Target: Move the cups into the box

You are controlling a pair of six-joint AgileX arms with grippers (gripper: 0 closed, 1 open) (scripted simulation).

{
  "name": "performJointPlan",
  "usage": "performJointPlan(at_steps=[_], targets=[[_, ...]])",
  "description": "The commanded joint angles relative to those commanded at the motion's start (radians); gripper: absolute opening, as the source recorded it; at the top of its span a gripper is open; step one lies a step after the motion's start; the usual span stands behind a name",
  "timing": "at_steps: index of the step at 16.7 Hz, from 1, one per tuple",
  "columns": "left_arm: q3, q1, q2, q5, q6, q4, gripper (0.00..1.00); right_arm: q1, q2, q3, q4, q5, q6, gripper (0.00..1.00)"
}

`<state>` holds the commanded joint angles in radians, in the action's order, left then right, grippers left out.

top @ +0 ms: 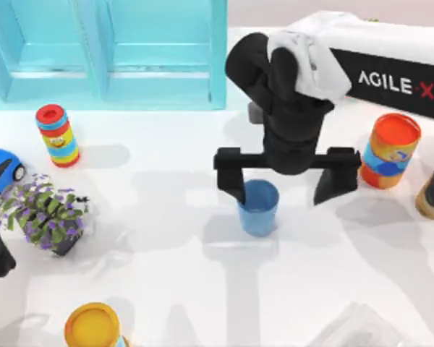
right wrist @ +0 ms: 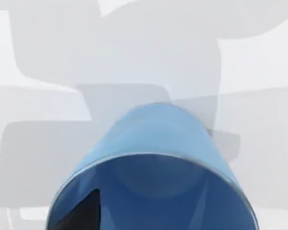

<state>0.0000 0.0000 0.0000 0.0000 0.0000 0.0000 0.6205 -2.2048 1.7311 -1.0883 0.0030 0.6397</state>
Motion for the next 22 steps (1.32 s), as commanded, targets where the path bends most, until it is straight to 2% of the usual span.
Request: performJointPlan(at_steps=[7,20,22], targets=[[0.000,0.000,0.000,0.000,0.000,0.000,1.00,0.001,-0.012,-0.058,0.062,0.000,0.002,1.00],[0.000,0.000,0.000,0.000,0.000,0.000,1.00,0.001,-0.012,-0.058,0.062,0.000,0.002,0.02],[0.000,0.000,0.000,0.000,0.000,0.000,1.00,0.001,-0.012,-0.058,0.062,0.000,0.002,0.00]])
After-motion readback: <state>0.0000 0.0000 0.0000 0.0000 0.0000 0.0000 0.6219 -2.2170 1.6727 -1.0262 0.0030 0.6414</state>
